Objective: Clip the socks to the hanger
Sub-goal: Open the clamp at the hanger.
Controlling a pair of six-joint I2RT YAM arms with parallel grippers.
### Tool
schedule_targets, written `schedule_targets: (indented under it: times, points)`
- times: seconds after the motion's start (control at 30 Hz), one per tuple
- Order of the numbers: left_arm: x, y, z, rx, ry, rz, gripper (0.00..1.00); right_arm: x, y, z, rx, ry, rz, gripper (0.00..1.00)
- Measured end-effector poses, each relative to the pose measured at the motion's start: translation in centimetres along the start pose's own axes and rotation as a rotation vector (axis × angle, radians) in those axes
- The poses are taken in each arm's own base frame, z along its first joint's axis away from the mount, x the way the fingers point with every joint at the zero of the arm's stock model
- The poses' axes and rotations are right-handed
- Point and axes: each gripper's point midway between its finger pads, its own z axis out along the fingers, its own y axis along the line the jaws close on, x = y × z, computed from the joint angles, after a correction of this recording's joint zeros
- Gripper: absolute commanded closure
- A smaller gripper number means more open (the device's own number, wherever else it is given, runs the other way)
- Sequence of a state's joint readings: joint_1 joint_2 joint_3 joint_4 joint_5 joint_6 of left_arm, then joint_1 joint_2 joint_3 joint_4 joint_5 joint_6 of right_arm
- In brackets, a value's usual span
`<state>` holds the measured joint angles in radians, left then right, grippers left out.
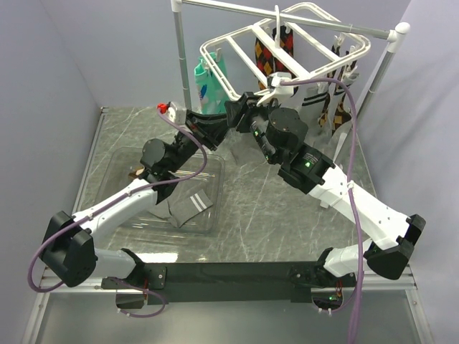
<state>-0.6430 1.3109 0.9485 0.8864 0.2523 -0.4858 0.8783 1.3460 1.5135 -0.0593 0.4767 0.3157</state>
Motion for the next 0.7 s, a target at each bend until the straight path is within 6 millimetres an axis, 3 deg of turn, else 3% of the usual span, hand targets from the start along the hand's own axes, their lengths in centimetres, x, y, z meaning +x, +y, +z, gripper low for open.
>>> schedule_targets:
  times: [0.7]
  points:
    - [-0.26, 0.08, -0.09, -0.005, -0.063, 0.001, 0.8, 0.36, 0.78, 0.69, -0.026, 0.023, -0.034, 0.51]
